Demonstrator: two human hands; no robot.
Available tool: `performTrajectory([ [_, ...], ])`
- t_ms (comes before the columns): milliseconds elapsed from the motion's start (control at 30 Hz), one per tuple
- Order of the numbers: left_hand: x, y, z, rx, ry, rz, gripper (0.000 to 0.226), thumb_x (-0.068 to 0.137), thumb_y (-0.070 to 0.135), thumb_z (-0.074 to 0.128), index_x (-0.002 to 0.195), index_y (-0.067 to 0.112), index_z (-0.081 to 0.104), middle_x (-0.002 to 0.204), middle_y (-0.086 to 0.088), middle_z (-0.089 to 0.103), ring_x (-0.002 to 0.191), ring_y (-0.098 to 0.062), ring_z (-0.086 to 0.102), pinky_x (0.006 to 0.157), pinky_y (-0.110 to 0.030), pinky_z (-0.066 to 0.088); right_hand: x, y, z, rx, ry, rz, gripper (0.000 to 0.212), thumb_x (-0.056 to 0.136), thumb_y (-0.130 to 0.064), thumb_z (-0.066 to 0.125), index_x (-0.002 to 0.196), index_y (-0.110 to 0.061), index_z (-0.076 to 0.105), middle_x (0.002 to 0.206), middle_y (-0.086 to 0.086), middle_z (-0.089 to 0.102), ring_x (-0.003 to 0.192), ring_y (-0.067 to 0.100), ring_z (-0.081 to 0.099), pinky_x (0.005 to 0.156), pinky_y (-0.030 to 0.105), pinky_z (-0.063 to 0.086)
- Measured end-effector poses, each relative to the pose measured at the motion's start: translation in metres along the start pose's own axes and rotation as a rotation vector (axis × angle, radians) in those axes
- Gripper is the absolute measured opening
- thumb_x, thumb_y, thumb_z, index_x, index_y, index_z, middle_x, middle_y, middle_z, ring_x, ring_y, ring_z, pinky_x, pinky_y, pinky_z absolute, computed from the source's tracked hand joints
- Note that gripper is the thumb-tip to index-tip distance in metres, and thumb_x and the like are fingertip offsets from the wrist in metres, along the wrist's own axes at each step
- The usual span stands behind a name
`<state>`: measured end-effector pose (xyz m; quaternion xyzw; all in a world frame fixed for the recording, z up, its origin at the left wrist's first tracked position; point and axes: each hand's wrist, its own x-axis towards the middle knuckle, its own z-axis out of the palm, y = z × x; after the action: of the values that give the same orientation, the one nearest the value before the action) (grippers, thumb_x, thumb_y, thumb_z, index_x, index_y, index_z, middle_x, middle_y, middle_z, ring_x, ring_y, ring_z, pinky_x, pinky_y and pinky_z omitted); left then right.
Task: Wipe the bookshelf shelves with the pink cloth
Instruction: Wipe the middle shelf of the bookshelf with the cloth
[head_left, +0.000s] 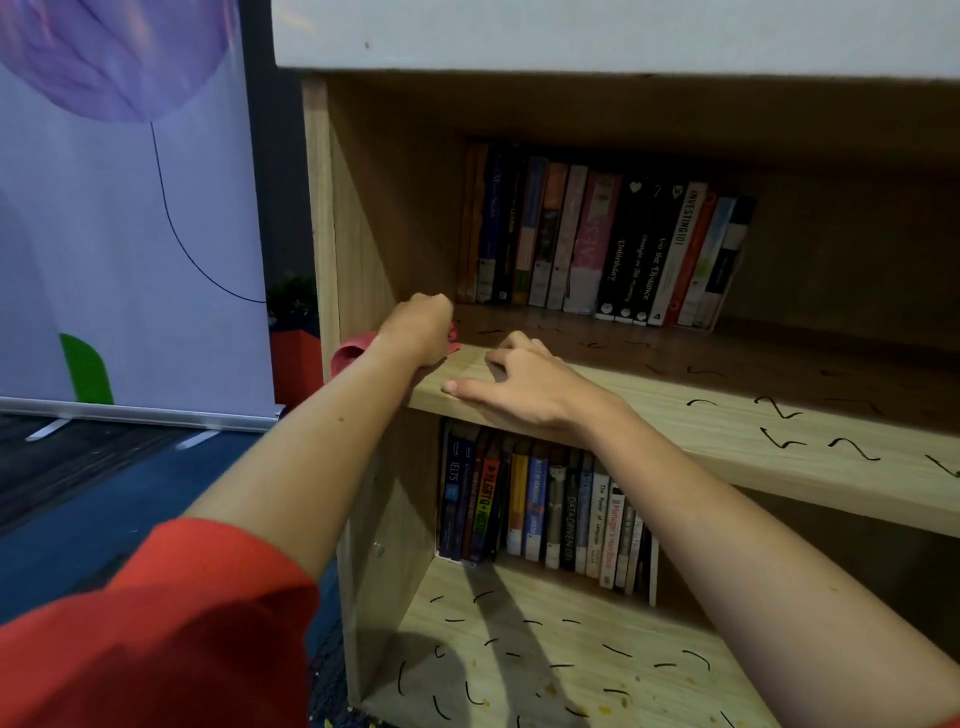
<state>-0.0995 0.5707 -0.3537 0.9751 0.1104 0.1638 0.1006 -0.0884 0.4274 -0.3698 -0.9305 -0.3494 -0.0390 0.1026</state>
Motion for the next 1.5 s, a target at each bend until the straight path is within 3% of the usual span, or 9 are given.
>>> performTrajectory([
  [133, 0.003, -0.004, -0.008, -0.05, -0.092, 0.066, 0.03, 0.089, -0.002, 0.05, 0.117, 0.004, 0.059, 0.112, -0.014, 0.061, 0.098, -0.027, 0.058, 0.077, -0.03, 0.044, 0.001, 0.002, 0.001, 0.082, -0.021, 0.008, 0.102, 0.068, -0.081, 0.049, 0.138, -0.007, 0.043, 0.141, 0.001, 0.032, 0.131, 0.022, 0.028, 0.106, 0.045, 0.032],
  [267, 0.003, -0.014, -0.023, 0.042, -0.153, 0.084, 0.03, 0.088, -0.003, 0.048, 0.112, 0.006, 0.064, 0.1, -0.011, 0.063, 0.089, -0.024, 0.058, 0.074, -0.029, 0.045, 0.0, 0.002, 0.002, 0.133, 0.018, 0.01, 0.101, 0.063, -0.077, 0.06, 0.133, -0.006, 0.047, 0.133, 0.0, 0.036, 0.124, 0.018, 0.033, 0.101, 0.042, 0.038],
  [367, 0.015, -0.002, -0.015, 0.156, -0.102, 0.066, 0.029, 0.091, 0.006, 0.053, 0.119, 0.001, 0.054, 0.115, -0.018, 0.06, 0.102, -0.031, 0.058, 0.081, -0.033, 0.046, 0.0, 0.001, 0.002, 0.159, 0.05, 0.008, 0.096, 0.064, -0.074, 0.063, 0.13, -0.005, 0.051, 0.129, 0.0, 0.039, 0.12, 0.017, 0.035, 0.097, 0.037, 0.039],
  [667, 0.011, -0.017, -0.029, 0.057, -0.19, 0.142, 0.034, 0.087, -0.004, 0.05, 0.111, 0.012, 0.067, 0.109, -0.007, 0.065, 0.098, -0.023, 0.06, 0.079, -0.029, 0.05, 0.001, 0.003, 0.004, 0.163, 0.062, -0.007, 0.095, 0.063, -0.075, 0.062, 0.126, -0.005, 0.054, 0.125, -0.003, 0.041, 0.117, 0.016, 0.036, 0.092, 0.035, 0.039],
  [900, 0.024, 0.003, 0.002, 0.141, -0.056, 0.073, 0.03, 0.093, 0.008, 0.051, 0.123, 0.002, 0.051, 0.118, -0.017, 0.058, 0.108, -0.032, 0.055, 0.082, -0.033, 0.043, 0.002, 0.001, 0.003, 0.161, 0.077, -0.001, 0.096, 0.063, -0.075, 0.063, 0.127, -0.004, 0.053, 0.121, -0.002, 0.042, 0.113, 0.016, 0.037, 0.089, 0.034, 0.039],
  [1033, 0.013, -0.006, -0.016, -0.008, -0.155, 0.142, 0.034, 0.087, -0.004, 0.048, 0.114, 0.009, 0.064, 0.111, -0.01, 0.064, 0.099, -0.025, 0.06, 0.078, -0.027, 0.048, 0.001, 0.002, 0.003, 0.175, 0.072, -0.012, 0.093, 0.064, -0.074, 0.063, 0.123, -0.002, 0.055, 0.123, -0.001, 0.043, 0.117, 0.017, 0.037, 0.09, 0.033, 0.038],
  [1200, 0.003, -0.012, -0.034, 0.163, -0.19, 0.106, 0.024, 0.088, 0.002, 0.056, 0.108, 0.008, 0.066, 0.092, -0.007, 0.062, 0.083, -0.022, 0.058, 0.07, -0.03, 0.047, 0.0, 0.003, 0.003, 0.173, 0.063, -0.023, 0.092, 0.063, -0.075, 0.063, 0.119, -0.002, 0.058, 0.125, 0.0, 0.043, 0.119, 0.019, 0.038, 0.094, 0.035, 0.04],
  [1367, 0.022, 0.004, -0.005, 0.245, -0.099, 0.09, 0.03, 0.092, 0.007, 0.052, 0.122, 0.002, 0.052, 0.117, -0.016, 0.058, 0.107, -0.031, 0.056, 0.08, -0.033, 0.044, 0.001, 0.002, 0.003, 0.179, 0.079, -0.017, 0.095, 0.064, -0.073, 0.064, 0.125, -0.002, 0.054, 0.126, 0.001, 0.043, 0.118, 0.019, 0.038, 0.095, 0.037, 0.04],
  [1500, 0.02, -0.003, -0.01, 0.088, -0.132, 0.106, 0.028, 0.091, 0.001, 0.048, 0.116, 0.003, 0.059, 0.113, -0.015, 0.061, 0.098, -0.028, 0.057, 0.075, -0.029, 0.044, 0.0, 0.002, 0.002, 0.182, 0.078, -0.019, 0.094, 0.064, -0.074, 0.064, 0.123, -0.002, 0.055, 0.124, 0.0, 0.044, 0.118, 0.019, 0.038, 0.093, 0.036, 0.04],
])
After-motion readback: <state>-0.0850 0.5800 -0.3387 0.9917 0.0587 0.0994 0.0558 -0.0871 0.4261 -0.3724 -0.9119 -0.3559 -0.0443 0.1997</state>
